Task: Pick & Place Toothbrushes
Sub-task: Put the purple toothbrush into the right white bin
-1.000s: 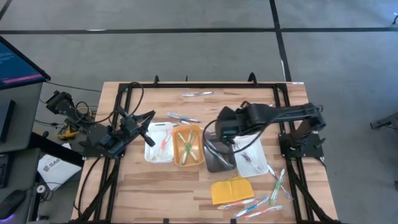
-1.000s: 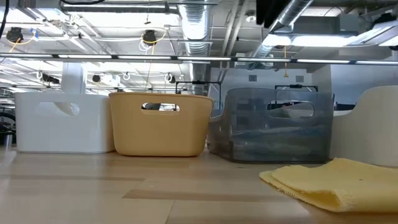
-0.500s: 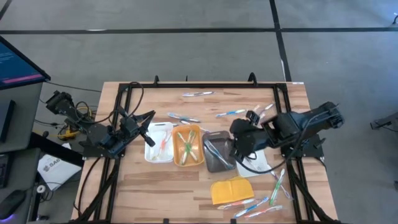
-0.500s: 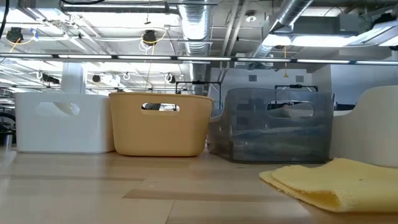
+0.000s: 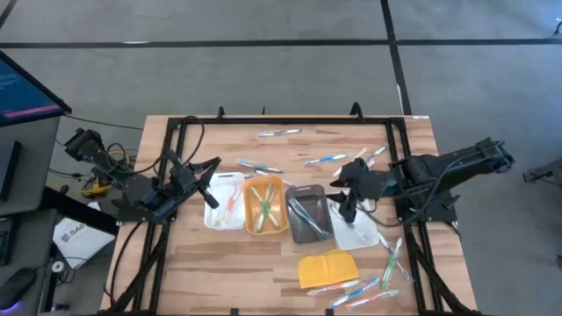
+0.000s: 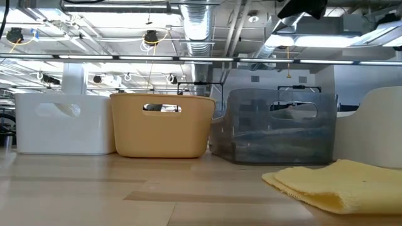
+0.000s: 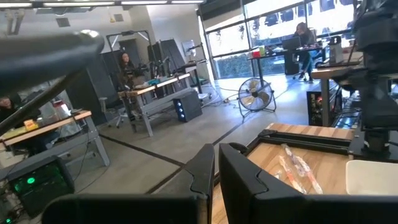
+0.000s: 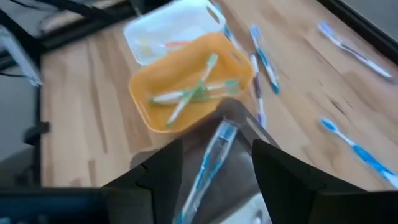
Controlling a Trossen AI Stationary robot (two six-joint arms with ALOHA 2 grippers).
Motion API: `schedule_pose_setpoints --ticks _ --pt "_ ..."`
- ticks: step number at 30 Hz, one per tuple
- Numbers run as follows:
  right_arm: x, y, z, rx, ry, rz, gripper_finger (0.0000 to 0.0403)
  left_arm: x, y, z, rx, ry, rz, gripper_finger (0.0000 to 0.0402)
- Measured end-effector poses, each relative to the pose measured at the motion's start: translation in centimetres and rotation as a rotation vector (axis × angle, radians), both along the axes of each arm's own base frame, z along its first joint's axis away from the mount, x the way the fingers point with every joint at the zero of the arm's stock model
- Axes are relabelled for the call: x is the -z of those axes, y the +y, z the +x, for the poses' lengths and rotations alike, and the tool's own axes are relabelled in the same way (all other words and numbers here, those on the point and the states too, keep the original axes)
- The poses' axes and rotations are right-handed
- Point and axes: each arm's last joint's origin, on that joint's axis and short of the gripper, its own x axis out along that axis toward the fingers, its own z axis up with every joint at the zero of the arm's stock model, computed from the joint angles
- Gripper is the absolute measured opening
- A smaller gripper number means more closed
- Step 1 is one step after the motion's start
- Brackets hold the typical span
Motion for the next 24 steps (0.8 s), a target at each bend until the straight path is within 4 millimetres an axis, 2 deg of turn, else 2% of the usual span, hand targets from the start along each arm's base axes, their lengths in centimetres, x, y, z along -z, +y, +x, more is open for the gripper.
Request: schedule_pose_setpoints --ticks 6,10,15,19,24 --pt "0.4 -1.9 -1.5 -0.053 -0.098 -0.01 0.0185 0.0 0.0 0.0 0.021 -0.005 0.004 0.0017" --pt "0.2 -2.6 -1.9 -0.168 -0.114 -0.121 0.0187 0.0 0.0 0.0 0.021 -0.003 0.006 0.0017" --pt "0.7 -2.9 -1.5 -0.199 -0.174 -0.207 0.0186 -0.1 0.1 0.3 0.057 0.036 0.073 0.0017" --pt "1.2 -3.3 -0.8 -0.211 -0.245 -0.277 0.0183 -0.2 0.6 0.8 0.133 -0.005 0.081 0.0017" --pt "2.1 -4.4 -0.6 -0.176 -0.229 -0.312 0.0184 0.1 1.2 1.9 0.202 -0.033 0.084 0.0017"
